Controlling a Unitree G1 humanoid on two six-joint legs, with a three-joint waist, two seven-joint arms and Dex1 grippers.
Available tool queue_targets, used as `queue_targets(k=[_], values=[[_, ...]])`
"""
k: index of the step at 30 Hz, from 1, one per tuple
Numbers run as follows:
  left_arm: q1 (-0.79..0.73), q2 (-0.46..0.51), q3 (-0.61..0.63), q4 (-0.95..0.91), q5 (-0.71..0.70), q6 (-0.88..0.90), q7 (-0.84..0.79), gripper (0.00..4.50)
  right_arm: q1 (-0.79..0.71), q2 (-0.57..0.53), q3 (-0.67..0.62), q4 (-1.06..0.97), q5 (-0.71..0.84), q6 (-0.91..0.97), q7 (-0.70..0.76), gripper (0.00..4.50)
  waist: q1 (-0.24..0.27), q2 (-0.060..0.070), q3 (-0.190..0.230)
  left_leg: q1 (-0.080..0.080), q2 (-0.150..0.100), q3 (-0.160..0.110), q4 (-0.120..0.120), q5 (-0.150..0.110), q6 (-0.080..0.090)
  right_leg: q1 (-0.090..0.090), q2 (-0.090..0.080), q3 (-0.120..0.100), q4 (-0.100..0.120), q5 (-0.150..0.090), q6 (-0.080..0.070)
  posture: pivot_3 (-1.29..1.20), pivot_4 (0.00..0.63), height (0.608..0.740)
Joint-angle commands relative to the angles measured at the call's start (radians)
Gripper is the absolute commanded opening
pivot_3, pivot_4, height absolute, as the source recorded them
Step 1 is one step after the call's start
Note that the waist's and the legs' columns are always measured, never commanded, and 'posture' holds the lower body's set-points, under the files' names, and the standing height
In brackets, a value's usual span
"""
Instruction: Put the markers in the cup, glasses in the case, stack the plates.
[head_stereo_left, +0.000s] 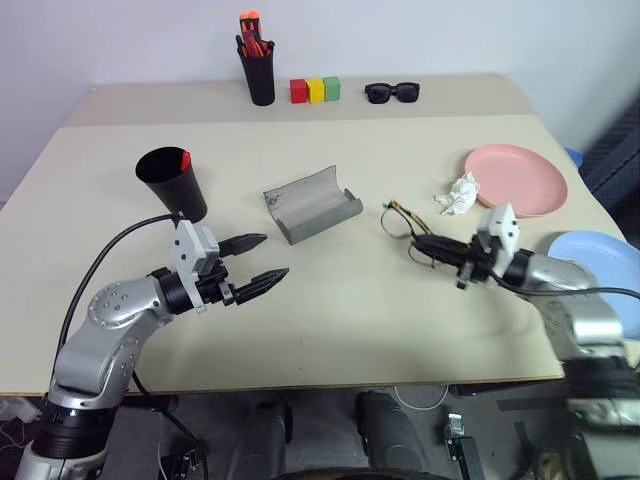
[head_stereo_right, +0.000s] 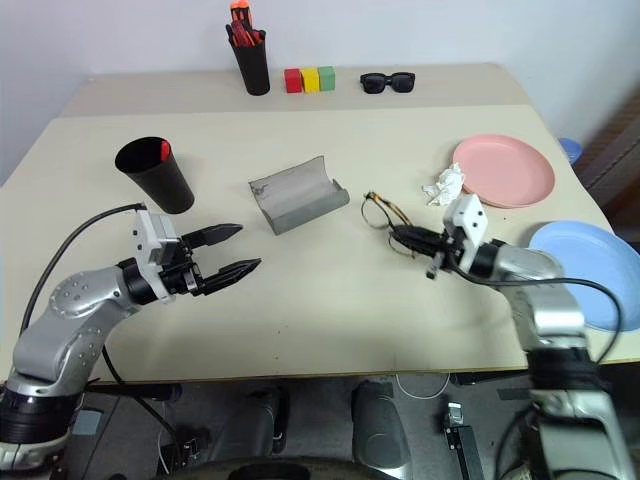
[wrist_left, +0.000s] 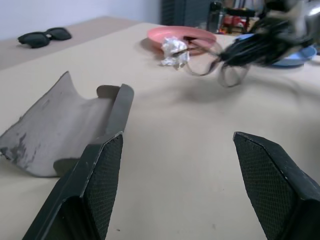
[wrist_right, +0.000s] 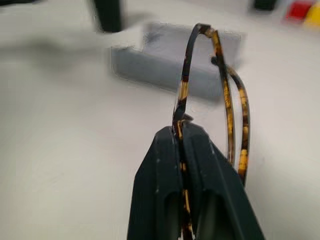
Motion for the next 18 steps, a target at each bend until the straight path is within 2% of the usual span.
queue_targets(k=[1, 9, 12, 17, 18], values=[[-0.059, 0.02, -0.004, 0.048, 0.012, -0.024, -0.058, 3.61, 0.028, -0.027, -0.019, -0.089, 0.057, 0.084, 0.02, 0.02, 0.004, 0.0, 0.0, 0.0, 0.0, 0.0, 0.0, 0.0, 0.0, 0.0, 0.0, 0.0, 0.0, 0.0, 0.0, 0.0, 0.15, 0.74], [-0.138, 0.036, -0.012, 0.142, 0.049, -0.052, -0.131, 3.61, 0.055, -0.031, -0.011, -0.163, 0.099, 0.185, 0.039, 0.02, 0.007, -0.001, 0.0, -0.001, 0.0, 0.0, 0.0, 0.0, 0.0, 0.0, 0.0, 0.0, -0.001, 0.001, 0.003, 0.0, 0.15, 0.74], [-0.185, 0.033, -0.031, 0.178, 0.073, -0.051, -0.145, 3.61, 0.063, -0.012, 0.008, -0.175, 0.082, 0.182, 0.023, 1.02, 0.008, -0.001, 0.0, -0.001, 0.0, 0.0, 0.0, 0.0, 0.0, 0.0, 0.0, 0.0, -0.001, 0.002, 0.003, 0.0, 0.15, 0.74], [-0.305, 0.003, -0.082, 0.255, 0.127, 0.003, -0.099, 3.61, 0.058, 0.008, 0.016, -0.171, 0.048, 0.157, -0.012, 3.45, 0.012, -0.001, 0.0, -0.002, 0.0, 0.0, 0.001, 0.0, 0.0, 0.0, 0.0, 0.0, -0.001, 0.002, 0.003, 0.0, 0.15, 0.74], [-0.351, -0.009, -0.098, 0.281, 0.152, 0.028, -0.068, 3.61, 0.06, 0.009, 0.017, -0.168, 0.036, 0.144, -0.016, 3.45, 0.014, -0.001, 0.001, -0.002, 0.0, 0.0, 0.001, 0.0, 0.0, 0.0, 0.0, 0.0, -0.001, 0.002, 0.004, 0.0, 0.15, 0.74]])
